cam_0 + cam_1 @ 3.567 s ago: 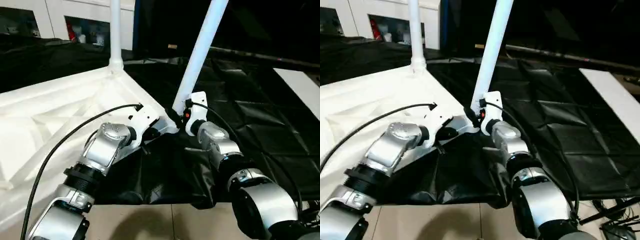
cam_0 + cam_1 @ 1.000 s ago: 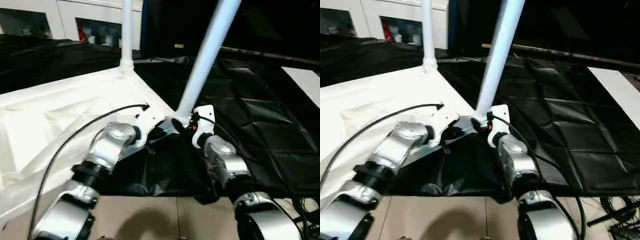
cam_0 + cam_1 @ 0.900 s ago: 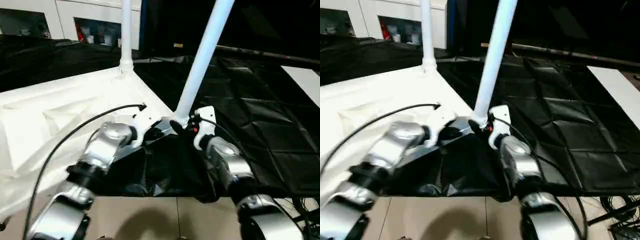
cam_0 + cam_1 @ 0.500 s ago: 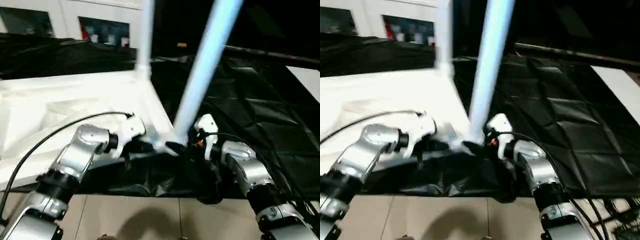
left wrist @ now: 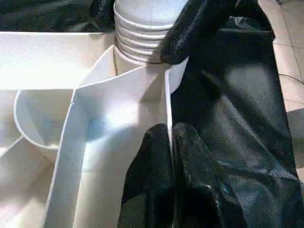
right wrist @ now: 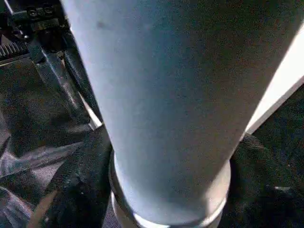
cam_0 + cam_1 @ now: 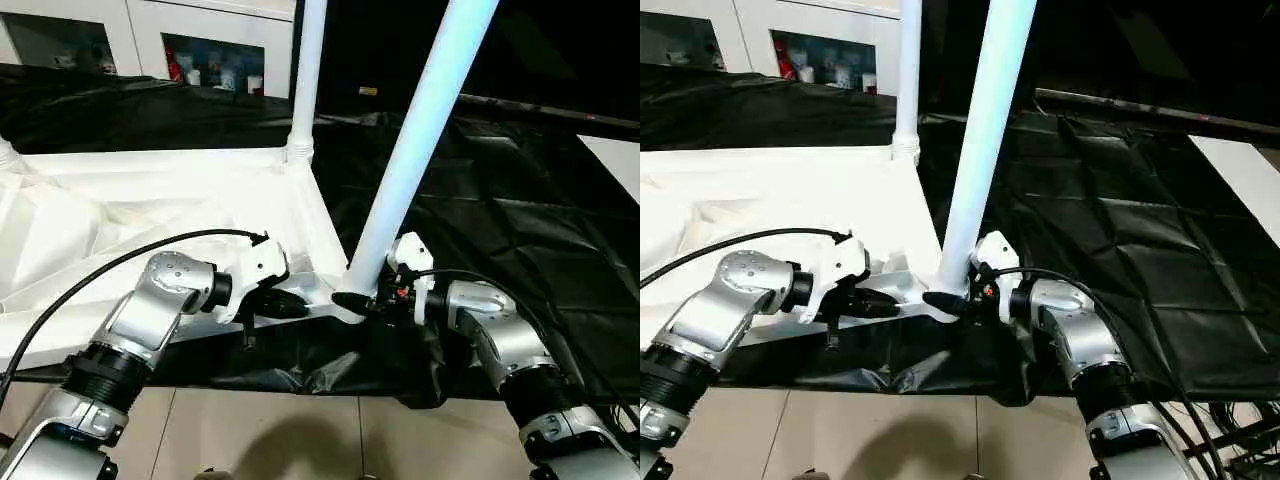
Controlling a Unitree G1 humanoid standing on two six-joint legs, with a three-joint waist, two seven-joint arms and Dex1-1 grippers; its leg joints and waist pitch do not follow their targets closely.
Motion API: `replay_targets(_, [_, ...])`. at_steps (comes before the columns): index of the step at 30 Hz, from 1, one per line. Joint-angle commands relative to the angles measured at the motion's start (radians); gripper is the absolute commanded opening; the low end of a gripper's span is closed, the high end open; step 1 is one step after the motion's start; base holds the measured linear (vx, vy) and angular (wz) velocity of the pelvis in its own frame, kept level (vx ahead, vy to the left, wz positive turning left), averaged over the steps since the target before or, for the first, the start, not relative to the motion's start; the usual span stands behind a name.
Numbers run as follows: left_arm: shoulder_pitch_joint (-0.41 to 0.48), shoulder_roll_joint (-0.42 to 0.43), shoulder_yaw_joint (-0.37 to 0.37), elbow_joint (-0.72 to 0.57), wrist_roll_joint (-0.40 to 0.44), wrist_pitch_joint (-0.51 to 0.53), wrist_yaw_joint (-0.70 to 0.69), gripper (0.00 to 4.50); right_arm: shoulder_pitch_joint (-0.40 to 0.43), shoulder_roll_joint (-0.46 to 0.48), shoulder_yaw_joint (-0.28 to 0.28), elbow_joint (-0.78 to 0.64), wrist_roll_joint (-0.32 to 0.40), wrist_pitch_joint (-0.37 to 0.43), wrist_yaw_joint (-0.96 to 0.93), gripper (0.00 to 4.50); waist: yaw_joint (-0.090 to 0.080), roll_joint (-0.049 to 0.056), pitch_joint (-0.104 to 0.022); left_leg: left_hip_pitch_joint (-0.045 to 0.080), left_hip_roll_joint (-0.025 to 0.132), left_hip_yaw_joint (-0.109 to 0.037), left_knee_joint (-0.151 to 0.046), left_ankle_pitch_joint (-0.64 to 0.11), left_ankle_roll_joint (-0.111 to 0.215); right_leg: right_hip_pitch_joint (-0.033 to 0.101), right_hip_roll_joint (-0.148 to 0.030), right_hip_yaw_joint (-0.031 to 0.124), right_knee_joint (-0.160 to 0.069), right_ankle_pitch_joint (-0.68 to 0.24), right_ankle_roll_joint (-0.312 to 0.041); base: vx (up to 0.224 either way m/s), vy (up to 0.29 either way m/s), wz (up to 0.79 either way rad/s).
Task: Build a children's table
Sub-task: Rotate leg to tighten
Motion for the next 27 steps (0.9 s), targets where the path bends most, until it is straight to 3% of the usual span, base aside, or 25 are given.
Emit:
replay_targets(1, [0.013,-0.016,-0.017,-0.027,-0.030,-0.022,-0.025,0.00,-0.002,-0.008,0.002,0.001,0.003,0.012,0.013,2.81,-0.003,0.012,-0.063,-0.018,0.004,0.016,-0.063,-0.045,0.048,0.066,-0.070,0.055,-0.075,-0.102,-0.188,0.000,0.000,0.00])
replay_targets(5, [0.012,-0.029,-0.012,-0.020,-0.023,-0.015,0.005,0.00,0.000,0.004,-0.015,0.009,0.006,0.028,-0.020,2.73,-0.002,0.011,-0.063,-0.018,0.003,0.016,-0.063,-0.038,0.048,0.067,-0.071,0.055,-0.075,-0.098,-0.188,0.000,0.000,0.00])
replay_targets(6, [0.002,-0.053,-0.006,0.002,-0.009,-0.008,0.056,0.00,-0.008,0.022,-0.034,0.046,-0.011,0.029,-0.107,2.73,-0.003,0.012,-0.064,-0.019,0.004,0.016,-0.063,-0.036,0.044,0.066,-0.070,0.055,-0.073,-0.096,-0.188,0.000,0.000,0.00])
replay_targets(8, [-0.017,-0.088,-0.002,0.035,0.017,0.006,0.130,0.00,-0.023,0.052,-0.065,0.102,-0.028,0.043,-0.240,2.73,-0.007,0.008,-0.061,-0.018,0.002,0.017,-0.065,-0.049,0.029,0.064,-0.070,0.055,-0.080,-0.139,-0.179,0.000,0.000,0.00])
replay_targets(9, [-0.017,-0.088,-0.002,0.035,0.017,0.006,0.130,0.00,-0.023,0.052,-0.065,0.102,-0.028,0.043,-0.240,2.73,-0.008,0.011,-0.060,-0.017,0.002,0.014,-0.067,-0.064,0.017,0.064,-0.071,0.054,-0.083,-0.185,-0.167,0.000,0.000,0.00])
replay_targets(10, [-0.038,-0.124,0.001,0.069,0.041,0.019,0.203,0.00,-0.039,0.080,-0.092,0.147,-0.034,0.062,-0.352,2.72,-0.008,0.011,-0.061,-0.018,0.002,0.014,-0.066,-0.067,0.014,0.066,-0.072,0.055,-0.084,-0.194,-0.162,0.000,0.000,0.00])
replay_targets(11, [-0.054,-0.150,0.002,0.093,0.057,0.027,0.253,0.00,-0.050,0.101,-0.110,0.172,-0.034,0.075,-0.422,2.72,-0.012,0.011,-0.058,-0.013,0.001,0.016,-0.068,-0.091,0.004,0.057,-0.069,0.056,-0.089,-0.232,-0.149,0.000,0.000,0.00])
replay_targets(12, [-0.097,-0.218,0.010,0.153,0.082,0.051,0.367,0.00,-0.083,0.150,-0.142,0.227,-0.037,0.080,-0.577,2.72,-0.011,0.016,-0.060,-0.013,0.001,0.014,-0.067,-0.094,-0.003,0.059,-0.070,0.056,-0.087,-0.239,-0.146,0.000,0.000,0.00])
replay_targets(15, [-0.138,-0.282,0.010,0.204,0.102,0.071,0.460,0.00,-0.126,0.201,-0.162,0.275,-0.036,0.081,-0.703,2.72,-0.010,0.013,-0.064,-0.015,-0.002,0.015,-0.065,-0.086,-0.011,0.060,-0.071,0.057,-0.089,-0.234,-0.124,0.000,0.000,0.00])
replay_targets(17, [-0.159,-0.312,0.005,0.237,0.119,0.068,0.506,0.00,-0.150,0.233,-0.165,0.296,-0.036,0.070,-0.743,2.72,-0.007,0.016,-0.065,-0.014,-0.003,0.015,-0.064,-0.075,-0.002,0.058,-0.069,0.057,-0.084,-0.182,-0.126,0.000,0.000,0.00])
replay_targets(22, [-0.170,-0.328,0.001,0.262,0.132,0.046,0.513,0.00,-0.168,0.259,-0.131,0.306,-0.062,0.021,-0.715,2.72,-0.005,0.012,-0.066,-0.020,-0.003,0.016,-0.063,-0.059,0.014,0.063,-0.069,0.055,-0.080,-0.130,-0.135,0.000,0.000,0.00])
replay_targets(25, [-0.167,-0.318,0.008,0.273,0.130,0.022,0.488,0.00,-0.174,0.272,-0.130,0.306,-0.057,-0.035,-0.657,3.42,-0.004,0.011,-0.064,-0.020,-0.003,0.016,-0.063,-0.077,0.022,0.061,-0.072,0.056,-0.085,-0.160,-0.134,0.000,0.000,0.00])
replay_targets(27, [-0.166,-0.313,0.009,0.274,0.128,0.022,0.485,0.00,-0.174,0.271,-0.132,0.305,-0.050,-0.043,-0.644,3.44,-0.006,0.011,-0.064,-0.024,-0.003,0.016,-0.063,-0.077,0.025,0.064,-0.072,0.056,-0.085,-0.168,-0.132,0.000,0.000,0.00])
